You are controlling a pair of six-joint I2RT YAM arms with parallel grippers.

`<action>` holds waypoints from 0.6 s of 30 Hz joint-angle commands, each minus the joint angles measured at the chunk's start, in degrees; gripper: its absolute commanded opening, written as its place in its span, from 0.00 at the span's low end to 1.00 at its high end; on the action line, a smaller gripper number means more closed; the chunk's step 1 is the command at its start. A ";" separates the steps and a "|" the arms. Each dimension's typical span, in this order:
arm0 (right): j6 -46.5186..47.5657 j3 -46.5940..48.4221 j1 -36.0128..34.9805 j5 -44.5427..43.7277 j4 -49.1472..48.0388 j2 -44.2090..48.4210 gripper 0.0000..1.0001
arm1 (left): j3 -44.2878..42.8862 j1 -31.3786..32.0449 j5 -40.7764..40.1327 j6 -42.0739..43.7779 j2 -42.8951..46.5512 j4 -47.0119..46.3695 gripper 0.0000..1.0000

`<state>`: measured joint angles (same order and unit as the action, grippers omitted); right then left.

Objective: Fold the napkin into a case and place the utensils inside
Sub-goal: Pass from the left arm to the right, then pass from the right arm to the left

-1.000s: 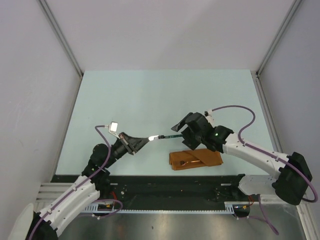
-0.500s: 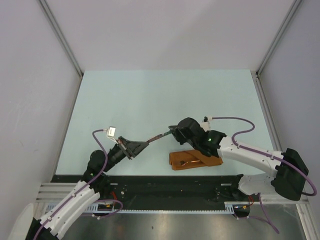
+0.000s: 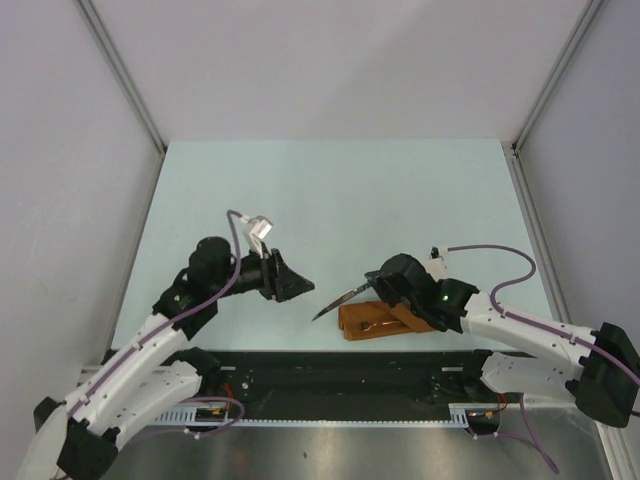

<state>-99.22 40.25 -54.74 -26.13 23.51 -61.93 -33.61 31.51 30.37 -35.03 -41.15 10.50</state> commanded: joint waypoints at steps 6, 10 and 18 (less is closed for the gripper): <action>3.24 -1.05 7.10 5.29 7.24 3.31 0.00 | -19.83 22.52 -23.03 32.00 -15.45 14.38 0.60; 3.59 2.37 7.89 4.69 10.50 3.04 0.00 | -21.15 29.74 -32.46 37.04 -18.70 10.95 0.64; 2.01 2.47 7.89 6.26 9.54 2.34 0.00 | -26.60 38.27 -42.04 42.32 -32.94 16.13 0.60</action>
<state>-95.96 40.62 -46.89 -19.86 32.95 -59.68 -58.15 67.33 -2.28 1.91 -69.54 23.66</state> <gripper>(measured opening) 0.186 0.612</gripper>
